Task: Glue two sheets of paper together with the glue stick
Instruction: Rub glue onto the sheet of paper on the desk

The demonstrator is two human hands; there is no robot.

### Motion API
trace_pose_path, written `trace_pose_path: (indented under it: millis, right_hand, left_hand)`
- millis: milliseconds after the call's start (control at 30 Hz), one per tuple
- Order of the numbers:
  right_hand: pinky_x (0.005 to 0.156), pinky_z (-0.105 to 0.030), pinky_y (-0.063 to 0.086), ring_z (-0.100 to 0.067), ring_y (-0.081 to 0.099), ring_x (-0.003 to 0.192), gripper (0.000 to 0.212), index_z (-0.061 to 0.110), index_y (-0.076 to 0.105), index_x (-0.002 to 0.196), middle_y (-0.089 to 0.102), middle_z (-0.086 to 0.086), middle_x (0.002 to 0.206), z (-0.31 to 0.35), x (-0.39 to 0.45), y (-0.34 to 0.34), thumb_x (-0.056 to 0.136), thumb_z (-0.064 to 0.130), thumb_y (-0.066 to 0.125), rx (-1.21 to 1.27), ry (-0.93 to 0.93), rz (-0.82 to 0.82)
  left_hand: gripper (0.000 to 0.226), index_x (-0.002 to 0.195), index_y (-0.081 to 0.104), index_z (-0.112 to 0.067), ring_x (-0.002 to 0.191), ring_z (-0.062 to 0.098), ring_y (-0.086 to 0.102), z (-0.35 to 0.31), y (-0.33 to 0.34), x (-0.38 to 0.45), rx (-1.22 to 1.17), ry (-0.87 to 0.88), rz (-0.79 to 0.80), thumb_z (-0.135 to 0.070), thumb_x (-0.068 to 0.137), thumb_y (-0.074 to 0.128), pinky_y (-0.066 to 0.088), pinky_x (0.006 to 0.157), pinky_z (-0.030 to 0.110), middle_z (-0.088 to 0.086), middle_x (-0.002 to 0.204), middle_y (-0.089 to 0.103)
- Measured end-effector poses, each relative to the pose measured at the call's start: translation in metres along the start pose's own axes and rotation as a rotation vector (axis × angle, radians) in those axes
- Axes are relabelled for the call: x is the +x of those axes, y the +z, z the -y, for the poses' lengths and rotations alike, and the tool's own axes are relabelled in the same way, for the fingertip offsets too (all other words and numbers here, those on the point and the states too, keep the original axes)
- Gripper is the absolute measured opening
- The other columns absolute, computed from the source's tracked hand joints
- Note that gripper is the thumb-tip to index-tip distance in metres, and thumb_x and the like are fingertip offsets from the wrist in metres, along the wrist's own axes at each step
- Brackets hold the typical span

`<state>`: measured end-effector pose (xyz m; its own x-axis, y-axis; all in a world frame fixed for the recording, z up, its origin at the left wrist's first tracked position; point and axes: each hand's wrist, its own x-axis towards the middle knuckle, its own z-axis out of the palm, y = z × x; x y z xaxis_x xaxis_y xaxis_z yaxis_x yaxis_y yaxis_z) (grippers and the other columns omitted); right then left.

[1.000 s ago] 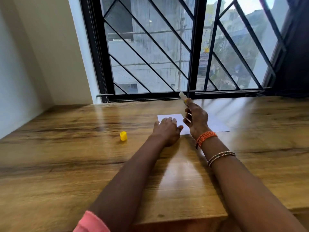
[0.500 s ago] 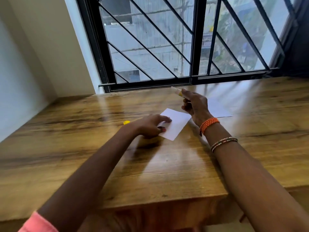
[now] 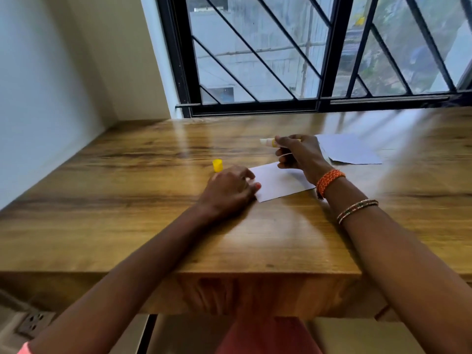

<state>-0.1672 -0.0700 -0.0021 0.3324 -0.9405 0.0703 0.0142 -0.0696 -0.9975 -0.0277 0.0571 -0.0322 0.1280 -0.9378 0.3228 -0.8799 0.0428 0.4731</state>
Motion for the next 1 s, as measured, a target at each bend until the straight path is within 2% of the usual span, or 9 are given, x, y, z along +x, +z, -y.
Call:
trace_pose_path:
  millis: [67,233,300,433,500,600,700,833,1000]
  right_hand:
    - [0.053,-0.027,0.057,-0.017,0.061,0.056,0.026,-0.001,0.062,0.105,0.064,-0.012,0.071,0.001,-0.004,0.004,0.088,0.019,0.064,-0.007,-0.012,0.003]
    - [0.058,-0.025,0.058,-0.015,0.06,0.063,0.019,0.006,0.067,0.099,0.062,-0.008,0.073,0.002,-0.012,0.004,0.081,0.014,0.07,-0.048,-0.12,0.023]
    - [0.059,-0.025,0.058,-0.014,0.059,0.067,0.019,0.007,0.066,0.098,0.061,-0.007,0.076,0.003,-0.015,0.002,0.081,0.013,0.07,-0.074,-0.146,0.065]
    - [0.053,-0.021,0.056,-0.012,0.061,0.07,0.021,0.006,0.065,0.098,0.061,-0.008,0.085,0.0,-0.019,-0.002,0.081,0.015,0.072,-0.195,-0.215,0.071]
    - [0.052,-0.019,0.056,-0.01,0.062,0.067,0.024,0.003,0.064,0.098,0.062,-0.007,0.084,-0.001,-0.019,-0.002,0.079,0.015,0.073,-0.26,-0.283,0.073]
    - [0.058,-0.026,0.059,-0.014,0.065,0.07,0.026,-0.002,0.065,0.096,0.065,-0.011,0.083,-0.002,-0.017,-0.001,0.078,0.013,0.075,-0.349,-0.349,0.093]
    - [0.059,-0.031,0.06,-0.021,0.068,0.073,0.022,-0.004,0.068,0.088,0.069,-0.016,0.084,-0.003,-0.012,0.001,0.076,0.013,0.076,-0.456,-0.391,0.12]
    - [0.05,-0.009,0.044,-0.006,0.058,0.059,0.016,0.008,0.067,0.074,0.066,-0.002,0.07,-0.004,-0.01,0.001,0.074,0.02,0.078,-0.609,-0.441,0.149]
    - [0.047,-0.006,0.042,-0.007,0.057,0.058,0.02,0.0,0.07,0.083,0.068,-0.008,0.076,-0.003,-0.009,0.002,0.074,0.016,0.077,-0.633,-0.457,0.148]
  left_hand:
    - [0.043,0.115,0.061,-0.017,0.113,0.02,0.057,-0.002,0.003,-0.004,0.076,0.017,0.013,-0.044,0.083,0.054,0.04,0.095,0.032,0.002,0.122,0.064]
    - [0.038,0.125,0.058,-0.018,0.138,0.019,0.035,-0.002,0.001,-0.004,0.081,0.022,0.038,-0.031,0.09,0.053,0.026,0.108,0.031,0.0,0.138,0.054]
    - [0.036,0.123,0.06,-0.018,0.137,0.019,0.035,-0.003,0.0,-0.004,0.077,0.019,0.017,-0.03,0.09,0.052,0.025,0.107,0.029,0.0,0.136,0.054]
    - [0.053,0.117,0.061,-0.02,0.124,0.018,0.047,-0.007,-0.002,-0.005,0.076,0.014,0.029,-0.052,0.077,0.048,0.03,0.097,0.03,0.001,0.129,0.059]
    - [0.058,0.119,0.059,-0.023,0.122,0.017,0.049,-0.006,-0.004,-0.005,0.048,-0.004,0.086,-0.056,0.071,0.049,0.029,0.102,0.031,-0.001,0.129,0.059]
    - [0.056,0.123,0.057,-0.028,0.131,0.017,0.043,-0.003,-0.007,-0.003,-0.006,-0.026,0.156,-0.054,0.074,0.053,0.025,0.112,0.047,-0.003,0.135,0.055]
    - [0.048,0.127,0.055,-0.027,0.138,0.016,0.035,0.0,-0.007,-0.002,0.001,-0.012,0.166,-0.045,0.083,0.059,0.019,0.115,0.048,-0.004,0.142,0.049]
    - [0.062,0.129,0.055,-0.027,0.132,0.015,0.039,-0.002,-0.007,-0.003,0.033,-0.003,0.177,-0.055,0.073,0.048,0.018,0.109,0.039,-0.006,0.143,0.046]
    - [0.048,0.131,0.053,-0.027,0.132,0.015,0.039,0.0,-0.005,-0.003,0.059,0.028,0.151,-0.044,0.086,0.057,0.021,0.109,0.041,-0.005,0.142,0.046]
